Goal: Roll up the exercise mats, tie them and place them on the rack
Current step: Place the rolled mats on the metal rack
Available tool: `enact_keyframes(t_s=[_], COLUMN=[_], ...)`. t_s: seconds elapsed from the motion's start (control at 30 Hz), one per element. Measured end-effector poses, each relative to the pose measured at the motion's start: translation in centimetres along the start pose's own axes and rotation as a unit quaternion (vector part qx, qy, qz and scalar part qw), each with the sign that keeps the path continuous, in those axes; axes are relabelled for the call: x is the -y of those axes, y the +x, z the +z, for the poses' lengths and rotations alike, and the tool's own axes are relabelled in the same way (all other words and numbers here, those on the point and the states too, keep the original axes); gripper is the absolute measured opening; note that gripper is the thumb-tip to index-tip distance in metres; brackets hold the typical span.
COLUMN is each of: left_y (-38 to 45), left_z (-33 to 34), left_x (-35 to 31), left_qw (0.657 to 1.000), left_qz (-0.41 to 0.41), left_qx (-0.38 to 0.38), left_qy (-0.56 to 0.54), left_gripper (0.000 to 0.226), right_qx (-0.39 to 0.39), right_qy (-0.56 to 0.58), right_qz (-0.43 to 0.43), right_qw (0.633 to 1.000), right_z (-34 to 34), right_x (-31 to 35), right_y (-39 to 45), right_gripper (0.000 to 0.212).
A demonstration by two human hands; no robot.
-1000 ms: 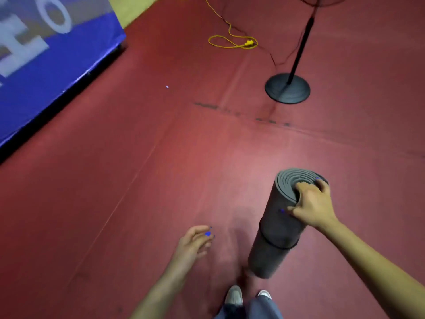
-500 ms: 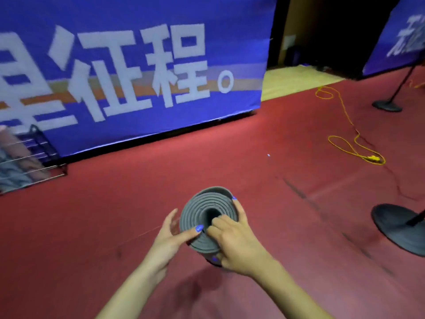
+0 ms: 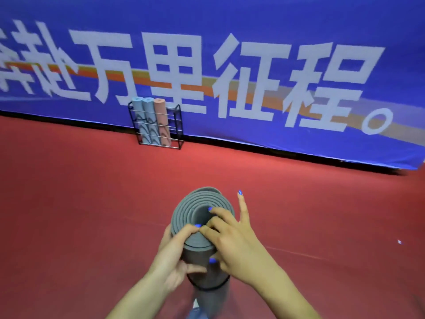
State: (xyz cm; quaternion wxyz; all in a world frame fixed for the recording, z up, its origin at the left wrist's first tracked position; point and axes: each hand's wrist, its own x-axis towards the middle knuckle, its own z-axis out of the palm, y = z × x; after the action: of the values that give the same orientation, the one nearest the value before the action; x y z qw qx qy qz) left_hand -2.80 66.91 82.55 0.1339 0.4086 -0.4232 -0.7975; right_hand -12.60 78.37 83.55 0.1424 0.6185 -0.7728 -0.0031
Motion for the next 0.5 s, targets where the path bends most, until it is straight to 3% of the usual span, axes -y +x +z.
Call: enact_keyframes(t_s=[0.13,0.2,0.27,0.33,0.4,0.5], left_y=[7.7,10.7,13.9,16.4,18.5,21.4], left_z=[-4.2,-6.3,-7.7,-8.9,-9.6,-9.9], left_x=[-2.9,-3.9,-5.2,-6.5,-8.2,-11.6], left_qw=[0.997,0.996,0.994,0.99,0.988,0.987], left_qz=[-0.058,-0.066,-0.066,-0.059,-0.054,-0.035], left_qx=[-0.057,-0.046,-0.057,-0.102,-0.11,-0.125], left_qy=[-0.009,-0.026,-0.058,-0.078,-0.09,-0.097], left_gripper=[0.028,0.03,0.045,0.053,0.071,0.081], right_qx=[0.093,0.132,0.16,0.133,0.12,0.204], right_qy=[0.11,0.261,0.44,0.609,0.686,0.651], right_qz=[-0.05,0.012,0.089,0.172,0.233,0.201], right_qw=[0.988,0.956,0.879,0.763,0.678,0.703], right_z=[4.5,6.6,8.1,9.1,10.3,12.0], right_x=[-1.4,-2.8,-4.4,-5.1,-5.8,-5.9], right_y=[8.6,12.5,15.8,18.9,22.5,28.8], right_gripper=[0.073,0.074,0.085,0.096,0.099,0.112])
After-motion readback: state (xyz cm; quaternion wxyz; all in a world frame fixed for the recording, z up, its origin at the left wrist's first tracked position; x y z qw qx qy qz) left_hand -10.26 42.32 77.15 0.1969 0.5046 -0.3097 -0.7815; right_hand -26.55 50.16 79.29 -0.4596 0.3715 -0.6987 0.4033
